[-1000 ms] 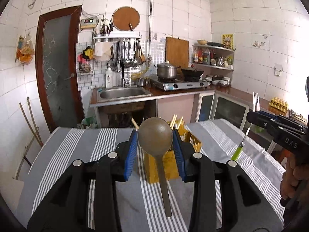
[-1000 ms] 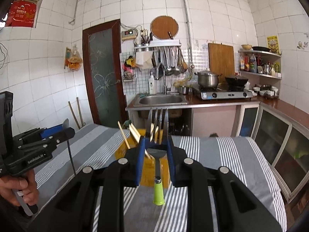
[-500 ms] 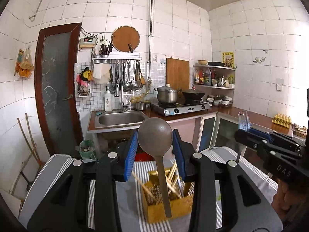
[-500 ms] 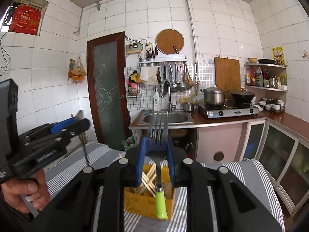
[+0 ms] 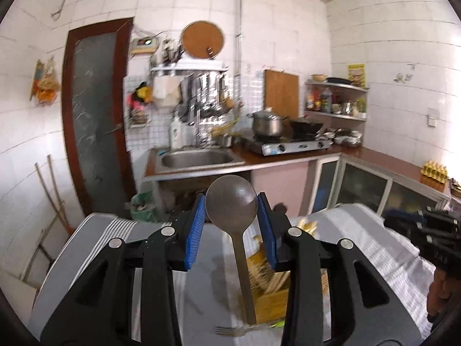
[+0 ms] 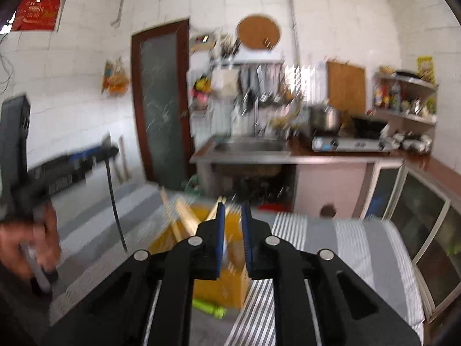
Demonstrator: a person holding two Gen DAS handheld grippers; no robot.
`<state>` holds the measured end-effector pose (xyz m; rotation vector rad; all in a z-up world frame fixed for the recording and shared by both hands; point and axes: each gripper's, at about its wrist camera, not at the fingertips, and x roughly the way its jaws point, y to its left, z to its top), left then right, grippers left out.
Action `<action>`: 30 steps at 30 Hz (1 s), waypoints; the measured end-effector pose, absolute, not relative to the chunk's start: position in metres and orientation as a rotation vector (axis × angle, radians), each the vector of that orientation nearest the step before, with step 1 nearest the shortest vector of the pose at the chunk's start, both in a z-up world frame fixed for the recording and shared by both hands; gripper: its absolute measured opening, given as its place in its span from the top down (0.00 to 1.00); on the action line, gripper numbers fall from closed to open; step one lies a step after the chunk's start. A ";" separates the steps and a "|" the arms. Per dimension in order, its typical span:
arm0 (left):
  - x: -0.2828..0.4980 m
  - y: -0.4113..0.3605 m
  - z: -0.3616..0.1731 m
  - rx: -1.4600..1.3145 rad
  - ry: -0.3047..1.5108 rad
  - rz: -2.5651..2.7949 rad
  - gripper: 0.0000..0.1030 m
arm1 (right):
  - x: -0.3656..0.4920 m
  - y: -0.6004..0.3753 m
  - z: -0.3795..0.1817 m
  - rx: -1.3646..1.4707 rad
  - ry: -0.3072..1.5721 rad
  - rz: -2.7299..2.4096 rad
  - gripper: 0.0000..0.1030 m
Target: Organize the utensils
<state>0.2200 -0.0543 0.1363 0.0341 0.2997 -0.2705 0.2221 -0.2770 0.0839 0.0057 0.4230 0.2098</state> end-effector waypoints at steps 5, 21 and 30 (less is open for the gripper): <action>0.223 -0.013 0.097 0.015 0.419 -0.232 0.66 | 0.227 -0.239 0.024 -0.053 0.590 0.347 0.63; 0.193 0.125 0.001 -0.360 0.646 -0.222 0.66 | 0.268 -0.157 -0.068 -0.359 0.856 0.448 0.64; 0.205 0.142 -0.049 -0.501 0.747 -0.212 0.66 | 0.293 -0.149 -0.094 -0.553 0.894 0.463 0.64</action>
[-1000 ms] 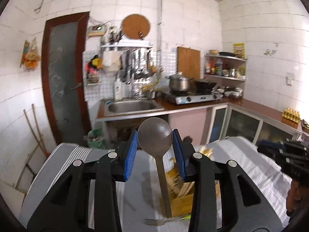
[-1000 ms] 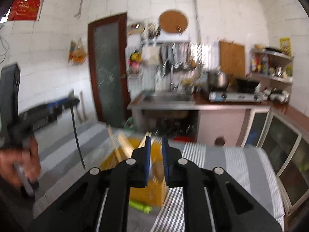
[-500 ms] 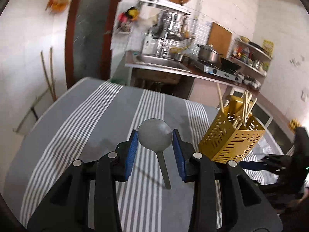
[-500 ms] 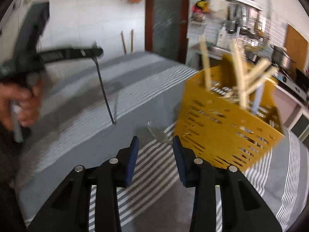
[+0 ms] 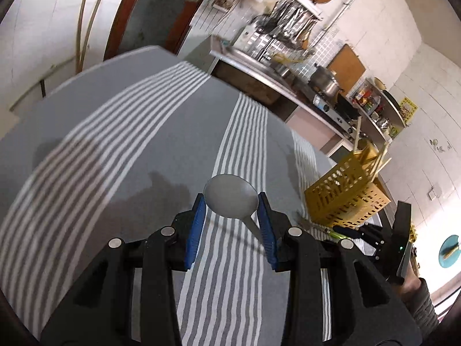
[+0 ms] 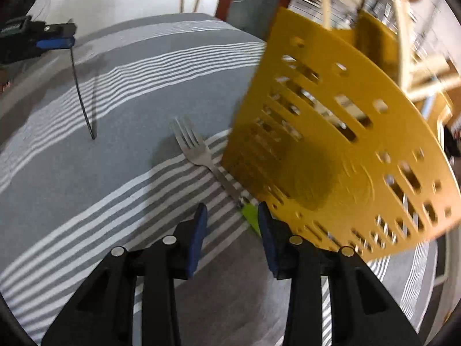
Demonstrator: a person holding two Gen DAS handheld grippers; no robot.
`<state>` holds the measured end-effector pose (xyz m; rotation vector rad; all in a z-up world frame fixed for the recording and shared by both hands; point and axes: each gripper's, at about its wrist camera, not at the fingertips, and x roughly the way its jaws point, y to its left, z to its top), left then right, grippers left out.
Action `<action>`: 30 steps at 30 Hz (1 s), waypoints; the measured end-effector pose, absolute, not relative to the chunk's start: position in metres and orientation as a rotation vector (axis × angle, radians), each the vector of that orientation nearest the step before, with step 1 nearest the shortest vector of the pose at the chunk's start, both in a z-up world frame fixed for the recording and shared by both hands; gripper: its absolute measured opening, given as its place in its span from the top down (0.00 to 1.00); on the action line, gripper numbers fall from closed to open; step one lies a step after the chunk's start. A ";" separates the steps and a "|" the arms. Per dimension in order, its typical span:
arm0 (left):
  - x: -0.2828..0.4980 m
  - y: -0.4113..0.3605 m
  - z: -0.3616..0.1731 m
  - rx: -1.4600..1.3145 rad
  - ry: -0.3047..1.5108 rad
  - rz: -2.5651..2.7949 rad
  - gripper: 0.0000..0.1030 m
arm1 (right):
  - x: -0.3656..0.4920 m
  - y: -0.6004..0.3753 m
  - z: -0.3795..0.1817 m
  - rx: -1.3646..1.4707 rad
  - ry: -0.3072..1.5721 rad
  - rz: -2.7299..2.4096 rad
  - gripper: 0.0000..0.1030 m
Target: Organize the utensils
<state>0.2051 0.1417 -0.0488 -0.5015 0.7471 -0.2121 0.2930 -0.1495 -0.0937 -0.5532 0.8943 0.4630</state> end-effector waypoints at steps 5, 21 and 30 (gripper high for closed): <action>0.212 0.131 -0.067 -0.500 0.789 -0.191 0.66 | 0.307 -0.138 -0.102 -0.559 0.961 0.481 0.68; 0.207 0.058 -0.053 -0.252 0.836 -0.338 0.65 | 0.254 -0.162 -0.083 -0.425 1.218 0.455 0.74; 0.199 0.039 -0.035 -0.192 0.810 -0.311 0.66 | 0.266 -0.134 -0.089 -0.441 1.197 0.509 0.93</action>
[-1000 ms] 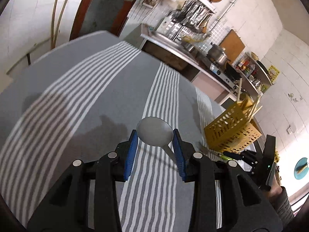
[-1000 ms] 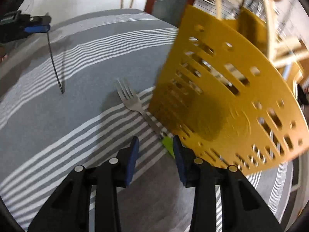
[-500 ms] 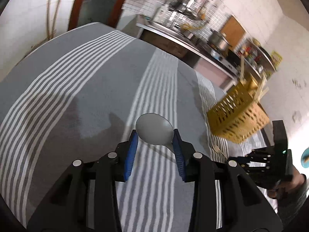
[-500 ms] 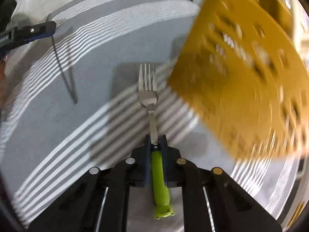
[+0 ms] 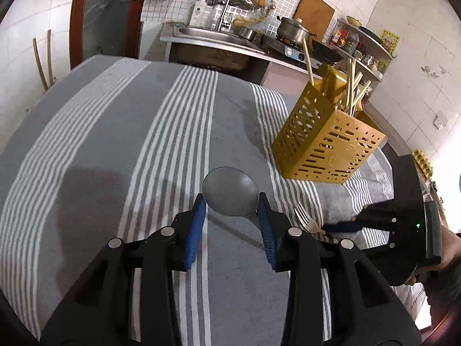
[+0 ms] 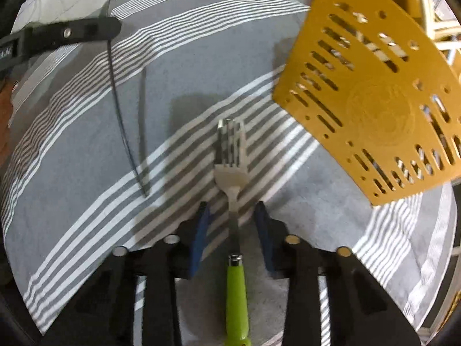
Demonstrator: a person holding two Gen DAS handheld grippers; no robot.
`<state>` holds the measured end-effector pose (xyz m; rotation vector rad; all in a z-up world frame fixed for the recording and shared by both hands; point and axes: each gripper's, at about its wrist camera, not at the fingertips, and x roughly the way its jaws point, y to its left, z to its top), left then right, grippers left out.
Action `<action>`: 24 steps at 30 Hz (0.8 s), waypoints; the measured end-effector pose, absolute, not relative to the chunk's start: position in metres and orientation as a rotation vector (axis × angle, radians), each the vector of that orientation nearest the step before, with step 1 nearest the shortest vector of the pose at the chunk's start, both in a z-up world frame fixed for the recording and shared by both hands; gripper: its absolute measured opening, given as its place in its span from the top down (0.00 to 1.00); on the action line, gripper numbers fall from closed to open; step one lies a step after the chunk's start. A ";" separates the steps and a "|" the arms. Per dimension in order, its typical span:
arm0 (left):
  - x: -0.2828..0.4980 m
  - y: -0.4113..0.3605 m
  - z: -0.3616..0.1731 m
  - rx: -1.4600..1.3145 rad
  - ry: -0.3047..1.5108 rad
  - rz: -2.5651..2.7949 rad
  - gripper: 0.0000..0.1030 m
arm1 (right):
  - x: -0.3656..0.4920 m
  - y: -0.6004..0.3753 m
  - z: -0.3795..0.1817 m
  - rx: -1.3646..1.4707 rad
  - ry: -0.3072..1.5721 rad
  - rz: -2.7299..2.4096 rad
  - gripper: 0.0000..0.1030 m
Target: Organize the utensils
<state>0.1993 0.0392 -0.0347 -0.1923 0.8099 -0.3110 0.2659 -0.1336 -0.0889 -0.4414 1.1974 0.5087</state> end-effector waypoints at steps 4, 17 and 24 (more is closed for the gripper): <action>0.186 0.036 -0.018 -0.167 0.759 -0.315 0.66 | 0.246 -0.165 -0.081 -0.348 1.151 0.507 0.94; 0.151 -0.019 0.037 -0.036 0.612 -0.352 0.66 | 0.174 -0.264 0.017 0.033 0.672 0.382 0.94; 0.144 -0.045 0.054 -0.002 0.579 -0.373 0.66 | 0.165 -0.265 0.048 0.035 0.552 0.319 0.94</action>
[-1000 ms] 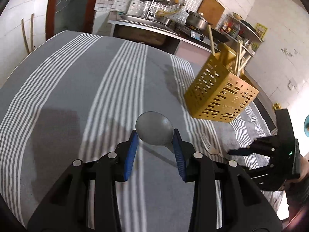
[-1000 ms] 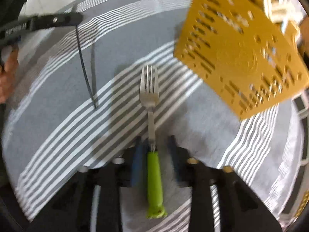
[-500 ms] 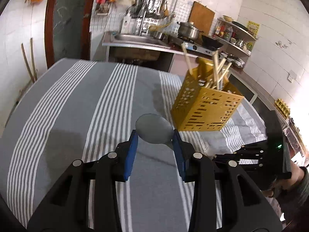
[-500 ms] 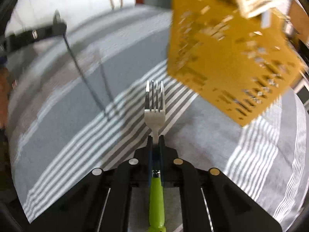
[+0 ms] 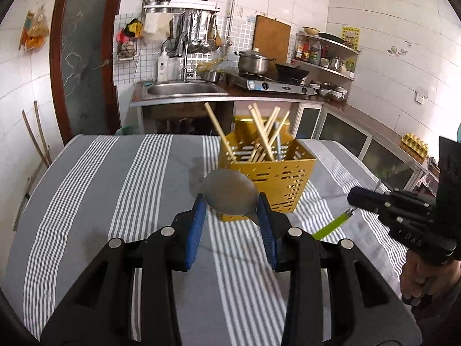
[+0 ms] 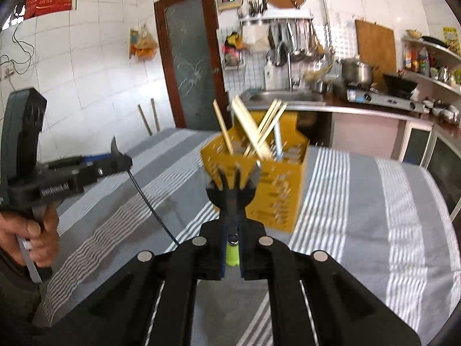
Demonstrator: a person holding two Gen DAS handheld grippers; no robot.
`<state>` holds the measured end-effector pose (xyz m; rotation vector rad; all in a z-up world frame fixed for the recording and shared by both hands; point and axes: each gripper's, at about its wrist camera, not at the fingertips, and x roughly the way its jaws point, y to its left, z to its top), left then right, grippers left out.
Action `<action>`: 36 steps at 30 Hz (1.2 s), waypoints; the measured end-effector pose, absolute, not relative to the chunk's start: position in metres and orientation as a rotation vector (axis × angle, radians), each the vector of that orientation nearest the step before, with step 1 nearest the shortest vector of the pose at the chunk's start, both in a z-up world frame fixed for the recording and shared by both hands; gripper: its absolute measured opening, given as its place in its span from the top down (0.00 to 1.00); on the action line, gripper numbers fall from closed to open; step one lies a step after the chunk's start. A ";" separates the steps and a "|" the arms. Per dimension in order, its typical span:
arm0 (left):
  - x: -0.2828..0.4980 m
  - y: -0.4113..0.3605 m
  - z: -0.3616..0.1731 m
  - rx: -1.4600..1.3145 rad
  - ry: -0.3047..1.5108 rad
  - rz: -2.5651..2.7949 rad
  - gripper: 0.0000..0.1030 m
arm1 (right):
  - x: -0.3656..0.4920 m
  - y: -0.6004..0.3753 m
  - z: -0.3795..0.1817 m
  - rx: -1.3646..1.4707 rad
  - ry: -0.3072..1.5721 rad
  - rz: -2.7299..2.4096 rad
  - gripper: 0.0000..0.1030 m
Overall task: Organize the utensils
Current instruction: 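Carry the spoon with the left tool while the right tool carries the fork above the holder, then open both tools to drop the spoon and fork into the yellow holder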
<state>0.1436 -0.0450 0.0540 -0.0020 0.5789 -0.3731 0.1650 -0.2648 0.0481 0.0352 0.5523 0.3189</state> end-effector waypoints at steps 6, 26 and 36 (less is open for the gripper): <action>0.142 -0.062 0.078 0.029 0.523 -0.383 0.66 | 0.166 -0.275 0.072 0.032 0.480 0.278 0.94; 0.195 -0.100 0.150 0.143 0.382 -0.333 0.66 | 0.206 -0.278 0.142 0.035 0.335 0.220 0.94; 0.265 -0.105 0.137 0.197 0.421 -0.253 0.66 | 0.266 -0.269 0.124 0.026 0.381 0.214 0.94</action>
